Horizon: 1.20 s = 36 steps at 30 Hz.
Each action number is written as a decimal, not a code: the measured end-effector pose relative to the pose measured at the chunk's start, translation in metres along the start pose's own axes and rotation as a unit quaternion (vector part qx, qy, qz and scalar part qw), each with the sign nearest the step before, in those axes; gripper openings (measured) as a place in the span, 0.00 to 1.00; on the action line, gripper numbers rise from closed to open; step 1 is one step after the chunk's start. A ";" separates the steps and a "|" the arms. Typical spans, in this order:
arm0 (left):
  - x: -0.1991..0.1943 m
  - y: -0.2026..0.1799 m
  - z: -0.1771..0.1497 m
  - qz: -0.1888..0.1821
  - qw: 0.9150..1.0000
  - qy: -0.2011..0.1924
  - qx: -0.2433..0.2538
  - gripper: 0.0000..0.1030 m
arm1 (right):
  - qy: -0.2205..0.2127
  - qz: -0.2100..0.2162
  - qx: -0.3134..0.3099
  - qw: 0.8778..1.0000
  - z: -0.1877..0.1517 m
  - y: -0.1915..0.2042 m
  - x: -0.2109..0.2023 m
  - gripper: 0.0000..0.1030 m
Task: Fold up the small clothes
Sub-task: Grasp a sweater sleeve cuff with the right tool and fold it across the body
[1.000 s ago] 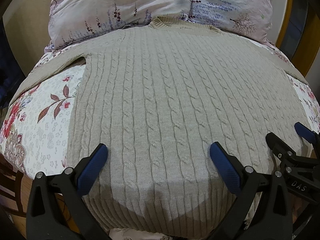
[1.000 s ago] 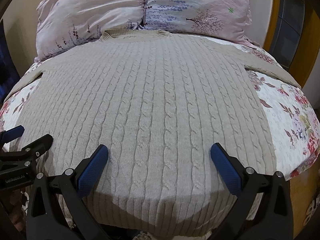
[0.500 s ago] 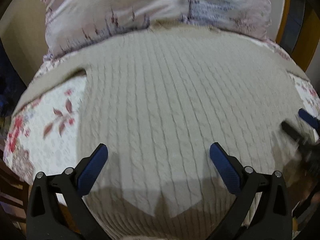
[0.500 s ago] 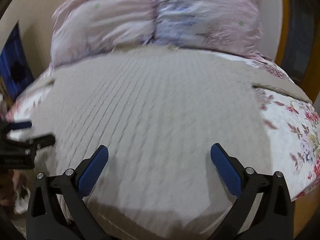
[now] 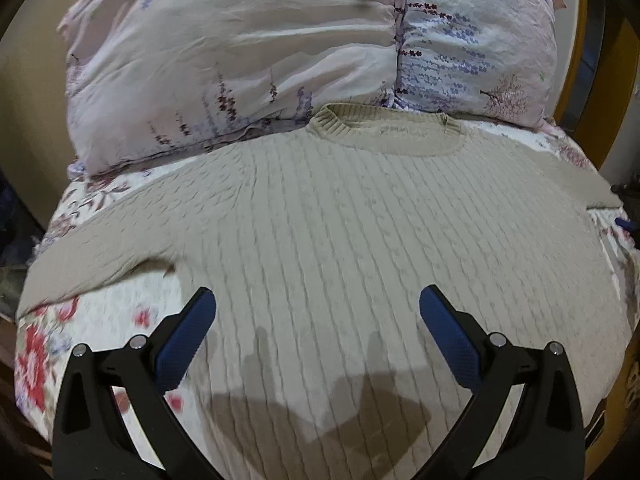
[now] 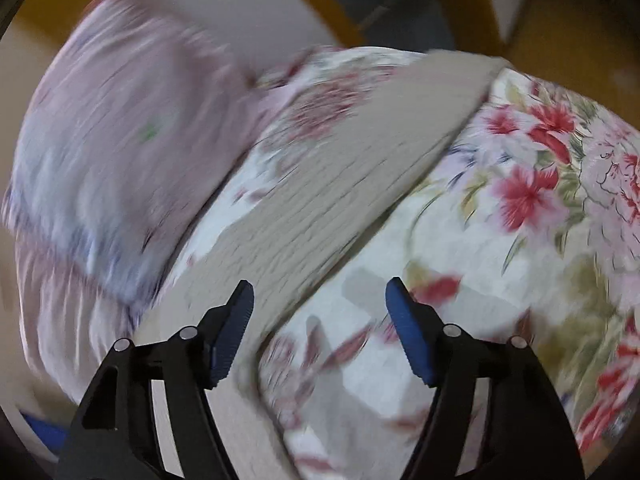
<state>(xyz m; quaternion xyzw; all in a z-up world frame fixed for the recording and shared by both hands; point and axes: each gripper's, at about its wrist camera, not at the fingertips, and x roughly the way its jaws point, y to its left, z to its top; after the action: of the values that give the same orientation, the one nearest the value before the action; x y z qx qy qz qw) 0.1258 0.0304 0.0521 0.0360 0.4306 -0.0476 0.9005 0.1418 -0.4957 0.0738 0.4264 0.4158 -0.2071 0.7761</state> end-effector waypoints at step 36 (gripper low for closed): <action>0.054 0.037 0.040 -0.094 0.991 -0.049 -0.085 0.98 | -0.008 0.164 -0.326 0.931 -0.106 0.195 0.006 0.08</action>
<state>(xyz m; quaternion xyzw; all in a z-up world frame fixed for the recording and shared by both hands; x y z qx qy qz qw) 0.1947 0.0603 0.0363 -0.0838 0.3897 -0.0971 0.9120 0.2270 -0.2997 0.1336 0.2105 0.3782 0.0660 0.8990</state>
